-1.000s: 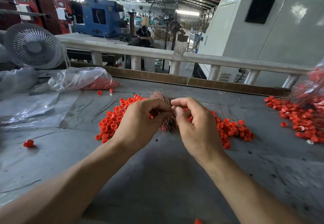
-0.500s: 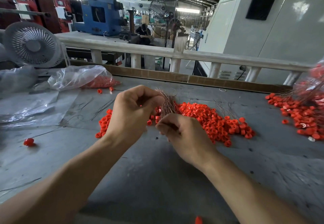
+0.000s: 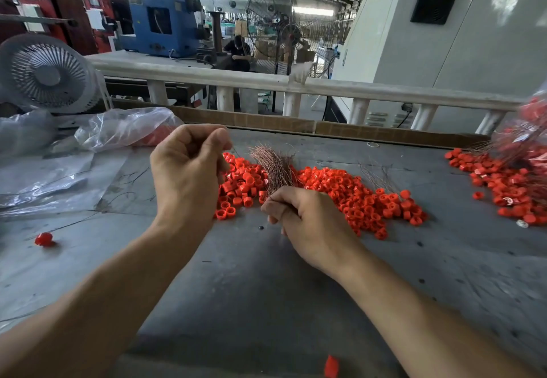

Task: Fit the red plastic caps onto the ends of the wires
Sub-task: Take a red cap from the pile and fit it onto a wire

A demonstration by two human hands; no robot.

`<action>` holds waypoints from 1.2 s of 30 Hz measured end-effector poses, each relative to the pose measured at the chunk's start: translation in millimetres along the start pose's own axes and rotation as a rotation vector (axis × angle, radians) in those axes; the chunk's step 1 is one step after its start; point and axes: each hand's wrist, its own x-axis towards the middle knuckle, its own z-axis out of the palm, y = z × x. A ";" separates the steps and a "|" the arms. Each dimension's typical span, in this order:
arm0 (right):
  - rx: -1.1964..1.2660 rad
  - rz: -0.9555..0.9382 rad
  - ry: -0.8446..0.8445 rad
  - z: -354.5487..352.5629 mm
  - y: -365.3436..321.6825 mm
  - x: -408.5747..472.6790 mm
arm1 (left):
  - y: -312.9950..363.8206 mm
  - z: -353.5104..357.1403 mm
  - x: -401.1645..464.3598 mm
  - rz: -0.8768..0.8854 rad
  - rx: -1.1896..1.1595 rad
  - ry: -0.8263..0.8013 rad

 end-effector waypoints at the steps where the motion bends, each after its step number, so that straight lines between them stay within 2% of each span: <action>1: 0.003 0.006 0.015 -0.5 0.7 0.4 | 0.6 -1.2 0.7 -0.011 -0.003 0.021; 13: 0.050 0.075 0.306 -21.5 15.8 8.9 | -2.8 -2.9 4.0 -0.213 -0.022 0.023; 18: 0.157 0.147 0.381 -31.8 19.3 8.8 | -3.9 -3.3 4.3 -0.263 -0.005 0.027; 20: 0.272 0.177 0.408 -35.8 18.3 7.4 | -4.6 -4.8 4.7 -0.275 0.003 0.026; 24: 0.663 0.315 0.496 -39.9 13.0 8.5 | -8.2 -4.8 4.9 -0.322 0.065 -0.028; 29: 1.258 0.491 0.554 -51.1 10.4 12.2 | -13.9 0.5 -0.1 -0.307 0.244 -0.294; 32: 1.395 0.519 0.588 -55.7 14.3 12.0 | -17.7 4.0 -4.8 -0.238 0.384 -0.424; 36: 1.370 0.549 0.607 -55.2 16.4 13.7 | -21.6 2.0 -2.7 -0.195 0.515 -0.486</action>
